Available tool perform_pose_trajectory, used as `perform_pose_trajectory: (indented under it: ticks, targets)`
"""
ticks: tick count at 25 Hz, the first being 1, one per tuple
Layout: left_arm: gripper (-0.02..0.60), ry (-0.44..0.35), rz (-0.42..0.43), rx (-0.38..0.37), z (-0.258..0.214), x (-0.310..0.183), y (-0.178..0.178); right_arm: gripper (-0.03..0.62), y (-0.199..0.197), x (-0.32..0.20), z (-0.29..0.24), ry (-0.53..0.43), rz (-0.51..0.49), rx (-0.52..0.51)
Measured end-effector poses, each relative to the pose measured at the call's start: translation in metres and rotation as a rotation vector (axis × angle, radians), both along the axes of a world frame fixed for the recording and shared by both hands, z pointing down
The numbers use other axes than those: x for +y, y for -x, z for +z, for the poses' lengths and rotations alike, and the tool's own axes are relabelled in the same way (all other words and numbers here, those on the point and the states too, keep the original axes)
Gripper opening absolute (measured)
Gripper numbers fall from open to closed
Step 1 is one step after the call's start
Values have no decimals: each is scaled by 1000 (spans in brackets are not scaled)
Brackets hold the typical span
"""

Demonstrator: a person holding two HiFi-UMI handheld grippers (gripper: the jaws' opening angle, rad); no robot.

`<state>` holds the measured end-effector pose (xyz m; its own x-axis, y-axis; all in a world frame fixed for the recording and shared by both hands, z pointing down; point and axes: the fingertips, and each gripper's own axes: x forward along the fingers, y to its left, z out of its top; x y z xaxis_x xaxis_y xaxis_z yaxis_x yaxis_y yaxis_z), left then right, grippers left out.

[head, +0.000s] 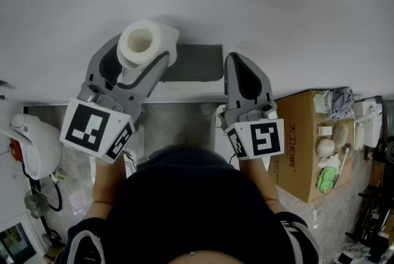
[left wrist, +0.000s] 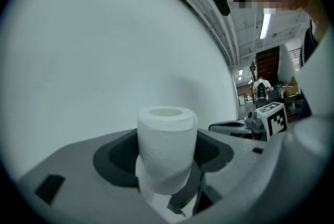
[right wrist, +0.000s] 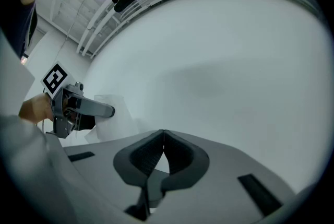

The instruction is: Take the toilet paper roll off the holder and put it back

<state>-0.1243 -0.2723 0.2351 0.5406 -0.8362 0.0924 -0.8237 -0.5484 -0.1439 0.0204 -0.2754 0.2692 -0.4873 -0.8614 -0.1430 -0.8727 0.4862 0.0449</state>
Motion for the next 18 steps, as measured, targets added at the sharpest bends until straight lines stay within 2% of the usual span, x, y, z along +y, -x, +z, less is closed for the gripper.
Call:
perform_pose_trajectory:
  ticks: [9,18]
  targets:
    - [298,3,-88,8,1,-1,33,15,4,-1,-2,-3,-5,0]
    - [296,13,-142,14,7,1,52,15,3,1,-4,-14,2,-5]
